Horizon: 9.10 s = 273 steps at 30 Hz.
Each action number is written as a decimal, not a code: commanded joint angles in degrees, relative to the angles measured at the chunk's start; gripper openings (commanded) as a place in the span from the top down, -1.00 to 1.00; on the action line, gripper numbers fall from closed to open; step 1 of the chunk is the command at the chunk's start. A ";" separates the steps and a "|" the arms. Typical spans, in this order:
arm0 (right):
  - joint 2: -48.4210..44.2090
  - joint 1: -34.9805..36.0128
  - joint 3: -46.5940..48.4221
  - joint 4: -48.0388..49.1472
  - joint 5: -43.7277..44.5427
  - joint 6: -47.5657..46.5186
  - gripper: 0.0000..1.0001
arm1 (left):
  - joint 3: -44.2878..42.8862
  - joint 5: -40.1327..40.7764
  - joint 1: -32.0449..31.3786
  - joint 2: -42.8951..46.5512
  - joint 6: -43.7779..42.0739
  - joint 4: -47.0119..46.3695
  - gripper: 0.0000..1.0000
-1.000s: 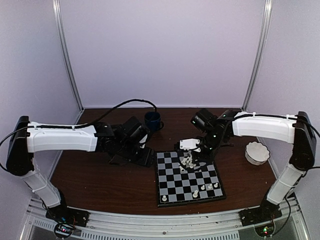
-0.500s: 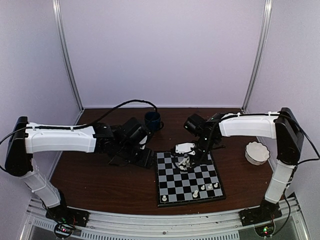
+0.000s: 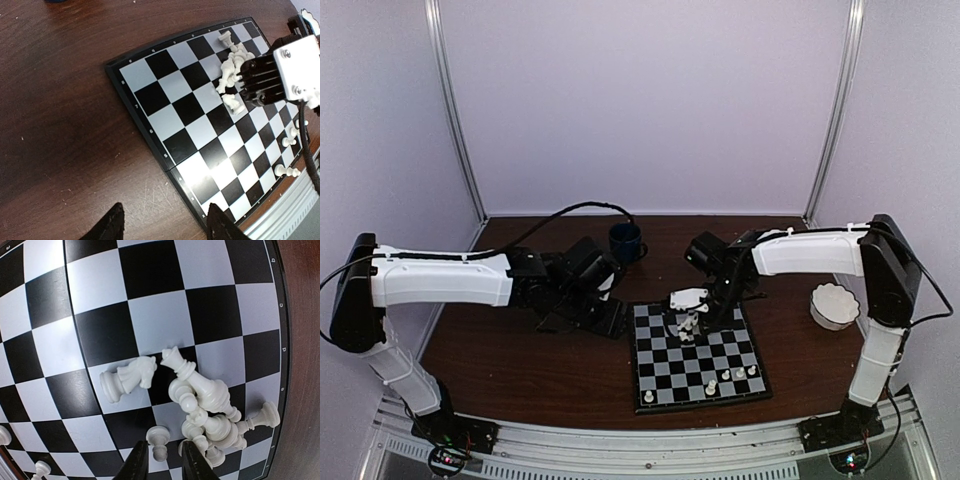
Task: Set up the chess pieces on the board
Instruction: Pick up the pawn from the chessboard, then place the pawn at e2, then pick up the knight from the chessboard, then place the knight at g1.
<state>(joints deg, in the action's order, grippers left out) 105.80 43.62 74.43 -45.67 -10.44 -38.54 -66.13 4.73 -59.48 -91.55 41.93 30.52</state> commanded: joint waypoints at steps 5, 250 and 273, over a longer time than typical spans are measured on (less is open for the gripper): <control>1.64 -0.35 1.10 0.81 0.62 0.66 0.73 | 0.42 -0.07 -0.28 0.76 0.08 -1.08 -0.13; -27.10 8.33 -26.57 -5.26 -4.43 -2.39 0.91 | -6.64 -1.88 -0.37 -6.95 -3.07 2.02 -0.14; -27.54 8.33 -26.16 -6.58 -5.20 -2.14 0.57 | -5.76 -2.36 -0.37 -6.98 -2.30 1.38 -0.14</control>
<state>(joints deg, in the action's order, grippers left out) 79.92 51.53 48.34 -51.59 -16.01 -40.58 -71.29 2.55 -59.59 -98.28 39.70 32.93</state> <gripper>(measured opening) 0.189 0.570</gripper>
